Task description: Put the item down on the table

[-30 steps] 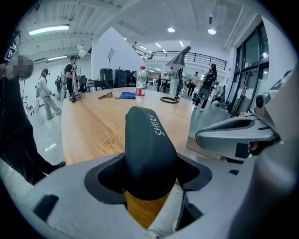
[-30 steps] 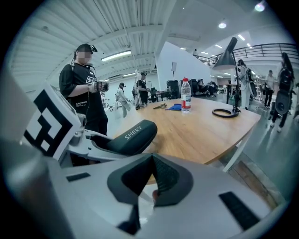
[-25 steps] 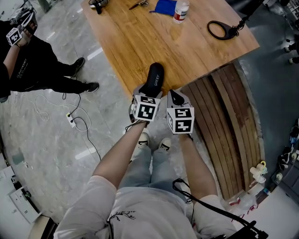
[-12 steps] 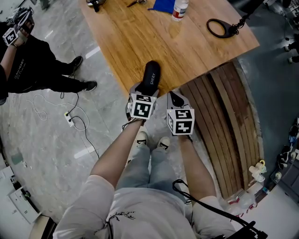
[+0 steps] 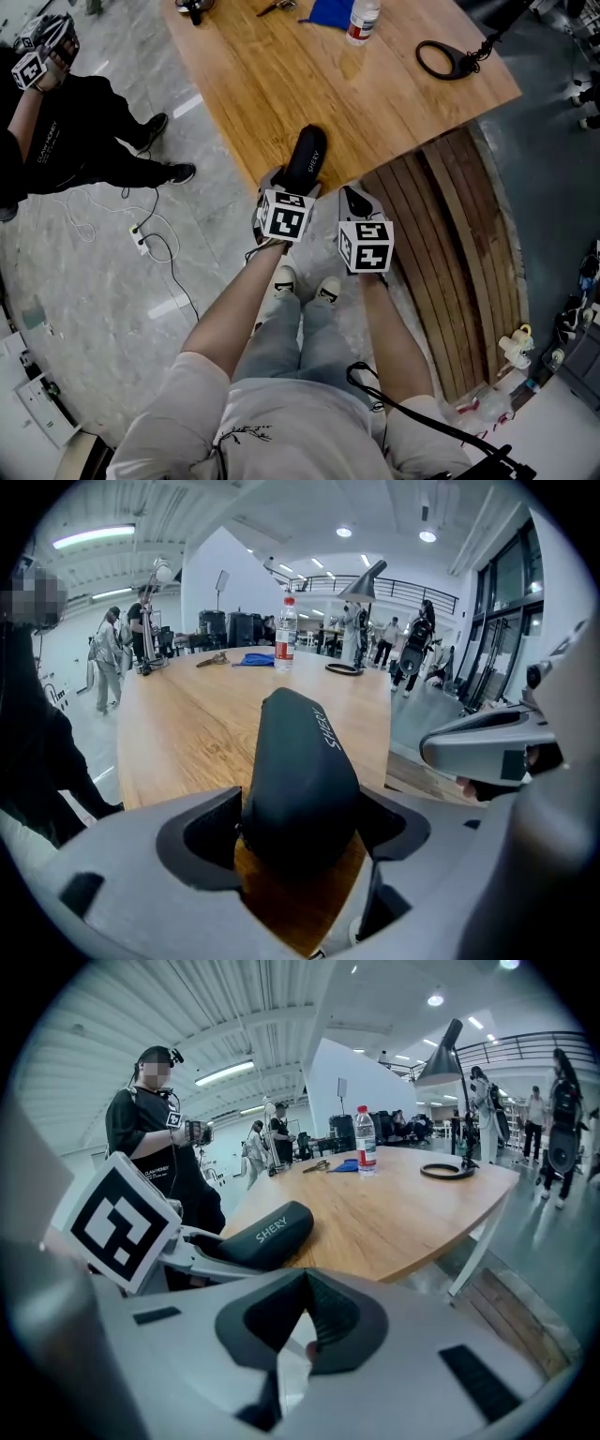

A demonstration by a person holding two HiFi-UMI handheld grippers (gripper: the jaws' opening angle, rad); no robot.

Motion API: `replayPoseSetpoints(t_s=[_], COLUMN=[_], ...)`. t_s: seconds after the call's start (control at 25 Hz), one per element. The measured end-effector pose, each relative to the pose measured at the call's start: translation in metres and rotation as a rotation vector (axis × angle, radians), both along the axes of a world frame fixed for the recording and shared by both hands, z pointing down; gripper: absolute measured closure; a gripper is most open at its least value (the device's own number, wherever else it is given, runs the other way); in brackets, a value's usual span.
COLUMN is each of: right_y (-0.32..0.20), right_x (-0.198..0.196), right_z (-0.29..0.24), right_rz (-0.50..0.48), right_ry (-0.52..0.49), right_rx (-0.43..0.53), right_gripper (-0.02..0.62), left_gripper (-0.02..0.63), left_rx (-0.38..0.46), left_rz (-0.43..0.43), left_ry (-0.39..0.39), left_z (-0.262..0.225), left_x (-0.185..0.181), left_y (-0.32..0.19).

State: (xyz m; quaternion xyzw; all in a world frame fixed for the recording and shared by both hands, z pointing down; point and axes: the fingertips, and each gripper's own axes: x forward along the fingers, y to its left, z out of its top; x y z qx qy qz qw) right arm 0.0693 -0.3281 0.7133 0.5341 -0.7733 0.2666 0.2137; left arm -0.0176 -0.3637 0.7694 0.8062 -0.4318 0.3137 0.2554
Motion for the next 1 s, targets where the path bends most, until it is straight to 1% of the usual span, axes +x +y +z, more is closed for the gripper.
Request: replayPoseSetpoints(t_s=[0.16, 0.4, 0.56, 0.6, 0.68, 0.76, 0.84, 0.88, 1.0], right_y=[0.0, 0.001, 0.001, 0.003, 0.009, 0.018, 0.031, 0.039, 0.068], right_x=[0.001, 0.006, 0.006, 0.006, 0.005, 0.005, 0.004, 0.004, 0.0], right_z=[-0.003, -0.016, -0.034, -0.04, -0.051, -0.06, -0.07, -0.076, -0.104], right_rz=[0.012, 0.011, 0.005, 0.001, -0.009, -0.023, -0.033, -0.037, -0.059], right_ry=[-0.01, -0.004, 0.005, 0.007, 0.015, 0.027, 0.032, 0.03, 0.025], right_rx=[0.001, 0.016, 0.038, 0.045, 0.055, 0.06, 0.063, 0.066, 0.079], right_gripper=[0.594, 0.594, 0.594, 0.594, 0.594, 0.594, 0.594, 0.594, 0.594], left_gripper=[0.247, 0.247, 0.249, 0.264, 0.376, 0.466, 0.583, 0.6, 0.6], left_rx=[0.008, 0.068, 0.083, 0.096, 0.132, 0.162, 0.191, 0.205, 0.258], left_rz=[-0.007, -0.048, -0.067, -0.074, -0.093, -0.103, -0.106, -0.101, -0.072], left_ry=[0.002, 0.026, 0.004, -0.006, -0.021, -0.039, -0.053, -0.046, 0.009], left_z=[-0.004, -0.029, -0.046, -0.051, -0.063, -0.076, -0.089, -0.098, -0.139], left_x=[-0.002, -0.01, -0.021, -0.024, -0.031, -0.037, -0.042, -0.044, -0.044], left_y=[0.002, -0.003, -0.002, -0.002, -0.001, 0.003, 0.013, 0.02, 0.05])
